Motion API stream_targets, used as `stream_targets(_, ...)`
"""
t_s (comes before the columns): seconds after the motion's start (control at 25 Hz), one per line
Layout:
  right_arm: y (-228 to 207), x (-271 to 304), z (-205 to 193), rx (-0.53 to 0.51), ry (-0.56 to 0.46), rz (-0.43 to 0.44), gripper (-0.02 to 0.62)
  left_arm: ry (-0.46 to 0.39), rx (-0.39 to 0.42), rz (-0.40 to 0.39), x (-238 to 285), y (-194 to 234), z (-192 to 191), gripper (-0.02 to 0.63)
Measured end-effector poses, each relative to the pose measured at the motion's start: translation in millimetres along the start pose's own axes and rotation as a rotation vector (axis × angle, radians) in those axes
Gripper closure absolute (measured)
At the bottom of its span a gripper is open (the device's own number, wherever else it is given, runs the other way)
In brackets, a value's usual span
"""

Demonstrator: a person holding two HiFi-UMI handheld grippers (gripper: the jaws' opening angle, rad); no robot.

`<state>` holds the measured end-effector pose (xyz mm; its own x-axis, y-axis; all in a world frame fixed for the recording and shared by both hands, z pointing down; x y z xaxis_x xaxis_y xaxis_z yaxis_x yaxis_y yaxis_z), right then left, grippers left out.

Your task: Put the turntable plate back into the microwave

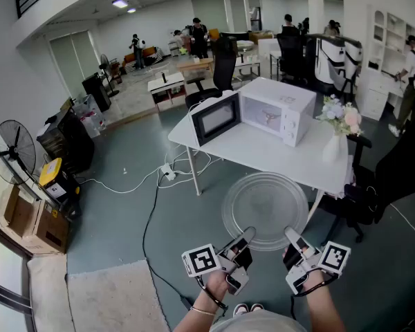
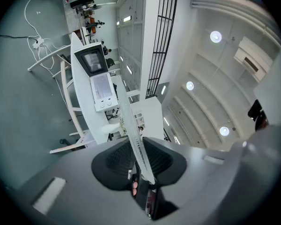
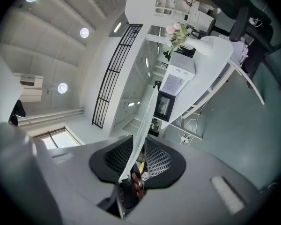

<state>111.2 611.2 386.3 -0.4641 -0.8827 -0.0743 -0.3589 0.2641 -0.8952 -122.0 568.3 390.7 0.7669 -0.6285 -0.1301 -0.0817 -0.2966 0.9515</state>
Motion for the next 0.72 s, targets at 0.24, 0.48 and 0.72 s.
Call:
stream_targets(0.24,3,7,-9,0.003,-0.007,-0.03,0.509,0.007,0.024,-0.013,-5,1,12,0.549)
stream_targets(0.48,7,18,-11,-0.024,-0.014,0.011,0.508,0.002,-0.013,0.011,-9,9,19,0.537)
stream_targets(0.72,8,23,-15,-0.026,-0.015,0.002,0.508,0.013,0.046,-0.032,-9,11,31,0.536)
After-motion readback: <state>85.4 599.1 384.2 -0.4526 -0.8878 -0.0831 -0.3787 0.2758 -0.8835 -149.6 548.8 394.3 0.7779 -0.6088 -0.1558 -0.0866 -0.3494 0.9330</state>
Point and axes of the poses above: the fingertips, and each gripper's own axes: x forward along the fingers, y to its left, z out of its top, the point moved 8 cm from there along -x, backward along the fingers, and after that the axes turned 6 degrees about -y, right-handed, at the moved point
